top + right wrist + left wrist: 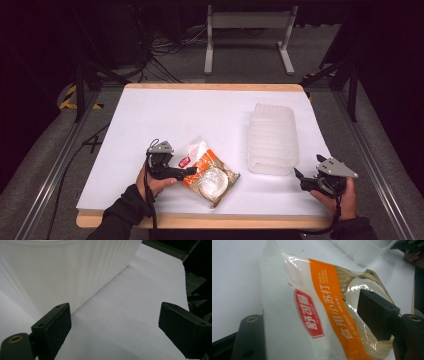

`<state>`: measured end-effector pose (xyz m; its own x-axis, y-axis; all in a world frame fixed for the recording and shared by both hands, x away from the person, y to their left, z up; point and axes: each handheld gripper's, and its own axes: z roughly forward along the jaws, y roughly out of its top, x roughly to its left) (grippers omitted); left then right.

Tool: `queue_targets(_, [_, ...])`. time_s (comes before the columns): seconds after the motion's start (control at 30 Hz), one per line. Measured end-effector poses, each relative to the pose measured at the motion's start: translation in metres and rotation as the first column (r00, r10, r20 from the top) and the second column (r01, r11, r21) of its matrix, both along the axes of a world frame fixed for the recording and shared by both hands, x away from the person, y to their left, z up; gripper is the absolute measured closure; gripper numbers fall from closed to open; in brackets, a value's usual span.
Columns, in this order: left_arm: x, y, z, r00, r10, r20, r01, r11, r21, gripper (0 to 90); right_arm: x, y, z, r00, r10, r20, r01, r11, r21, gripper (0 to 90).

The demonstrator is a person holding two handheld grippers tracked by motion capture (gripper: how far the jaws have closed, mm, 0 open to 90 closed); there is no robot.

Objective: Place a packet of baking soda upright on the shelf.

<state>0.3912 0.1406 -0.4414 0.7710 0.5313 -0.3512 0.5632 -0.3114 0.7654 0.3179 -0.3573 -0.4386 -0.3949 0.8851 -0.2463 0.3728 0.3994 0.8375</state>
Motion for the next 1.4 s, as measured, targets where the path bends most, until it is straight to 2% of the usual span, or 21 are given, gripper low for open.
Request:
queue_targets(0.07, [0.005, 0.003, 0.0, 0.9997, 0.004, -0.023, -0.004, 0.9999, 0.013, 28.7, 0.0, 0.0, 0.0, 1.0, 0.003, -0.001, -0.003, 1.0, -0.002, 11.8])
queue_targets(0.1, [0.007, 0.003, 0.0, 0.9991, -0.012, -0.04, 0.013, 0.9997, 0.022, 28.7, 0.0, 0.001, 0.0, 1.0, 0.003, -0.001, -0.003, 1.0, -0.003, 11.8])
queue_targets(0.23, [0.014, 0.001, -0.001, 0.9967, -0.063, -0.05, 0.067, 0.9954, 0.07, 32.3, 0.0, 0.001, 0.0, 1.0, 0.005, -0.002, -0.005, 1.0, -0.001, 11.8])
queue_targets(0.3, [0.019, -0.001, -0.001, 0.9963, -0.071, -0.048, 0.075, 0.9924, 0.098, 33.5, 0.001, 0.001, 0.0, 1.0, 0.005, -0.004, -0.005, 1.0, -0.001, 11.8])
queue_targets(0.37, [0.024, -0.003, -0.002, 0.9932, -0.097, -0.063, 0.104, 0.9892, 0.104, 35.7, 0.001, 0.001, -0.001, 1.0, 0.006, -0.004, -0.006, 1.0, -0.001, 11.8])
queue_targets(0.5, [0.03, -0.006, -0.001, 0.9861, -0.147, -0.078, 0.155, 0.9806, 0.12, 47.7, 0.001, 0.001, -0.001, 1.0, 0.006, -0.006, -0.006, 1.0, 0.0, 11.8])
queue_targets(0.53, [0.032, -0.006, 0.0, 0.984, -0.162, -0.076, 0.17, 0.9787, 0.116, 54.8, 0.001, 0.001, -0.001, 1.0, 0.006, -0.006, -0.006, 1.0, 0.001, 11.8])
queue_targets(0.6, [0.033, -0.006, 0.001, 0.9836, -0.162, -0.079, 0.171, 0.9782, 0.118, 63.2, 0.001, 0.001, -0.001, 1.0, 0.007, -0.006, -0.007, 1.0, 0.001, 11.8])
queue_targets(0.73, [0.033, -0.006, 0.002, 0.9801, -0.184, -0.075, 0.192, 0.972, 0.135, 79.3, 0.001, 0.001, -0.001, 0.9999, 0.009, -0.007, -0.009, 1.0, 0.001, 11.8])
queue_targets(0.83, [0.029, -0.006, 0.007, 0.9794, -0.199, -0.037, 0.202, 0.9708, 0.13, 89.6, 0.001, 0.001, -0.001, 1.0, 0.008, -0.006, -0.008, 1.0, 0.001, 11.8])
queue_targets(0.87, [0.029, -0.006, 0.007, 0.9794, -0.199, -0.037, 0.202, 0.9708, 0.13, 89.7, 0.001, 0.001, -0.001, 0.9999, 0.009, -0.006, -0.009, 1.0, 0.0, 11.8])
queue_targets(0.9, [0.026, -0.007, 0.011, 0.9802, -0.198, -0.009, 0.197, 0.9711, 0.134, 89.7, 0.001, 0.001, -0.001, 0.9999, 0.01, -0.005, -0.01, 1.0, 0.0, 11.8])
queue_targets(1.0, [0.023, -0.008, 0.013, 0.9815, -0.191, 0.015, 0.187, 0.9719, 0.143, 89.7, 0.001, 0.001, -0.001, 1.0, 0.008, -0.004, -0.008, 1.0, 0.0, 11.8])
queue_targets(1.1, [0.017, -0.01, 0.02, 0.9802, -0.185, 0.069, 0.174, 0.9746, 0.14, 89.8, 0.001, 0.001, -0.001, 1.0, 0.008, -0.005, -0.008, 1.0, 0.001, 11.9])
queue_targets(1.13, [0.012, -0.011, 0.024, 0.9764, -0.187, 0.108, 0.171, 0.9752, 0.14, 89.8, 0.001, 0.001, -0.001, 1.0, 0.008, -0.005, -0.008, 1.0, 0.002, 11.9])
queue_targets(1.2, [0.007, -0.011, 0.028, 0.9722, -0.185, 0.143, 0.168, 0.9777, 0.126, 89.7, 0.001, 0.001, -0.001, 0.9999, 0.009, -0.005, -0.009, 1.0, 0.003, 11.8])
queue_targets(1.23, [0.004, -0.011, 0.031, 0.9675, -0.19, 0.166, 0.172, 0.9776, 0.121, 89.8, 0.001, 0.001, -0.001, 0.9999, 0.01, -0.005, -0.009, 1.0, 0.003, 11.8])
queue_targets(1.3, [-0.003, -0.011, 0.037, 0.9619, -0.191, 0.196, 0.176, 0.9801, 0.092, 89.8, 0.001, 0.001, -0.001, 0.9999, 0.009, -0.005, -0.009, 1.0, 0.002, 11.7])
queue_targets(1.33, [-0.005, -0.011, 0.039, 0.9588, -0.192, 0.209, 0.176, 0.9799, 0.094, 89.8, 0.001, 0.001, -0.001, 0.9999, 0.009, -0.004, -0.009, 1.0, 0.001, 11.6])
queue_targets(1.37, [-0.009, -0.013, 0.043, 0.9525, -0.19, 0.238, 0.172, 0.9804, 0.097, 89.8, 0.001, 0.001, -0.001, 1.0, 0.009, -0.004, -0.009, 1.0, 0.002, 11.5])
queue_targets(1.4, [-0.009, -0.013, 0.043, 0.9525, -0.19, 0.238, 0.172, 0.9804, 0.097, 89.8, 0.001, 0.001, -0.001, 1.0, 0.009, -0.004, -0.009, 1.0, 0.002, 11.5])
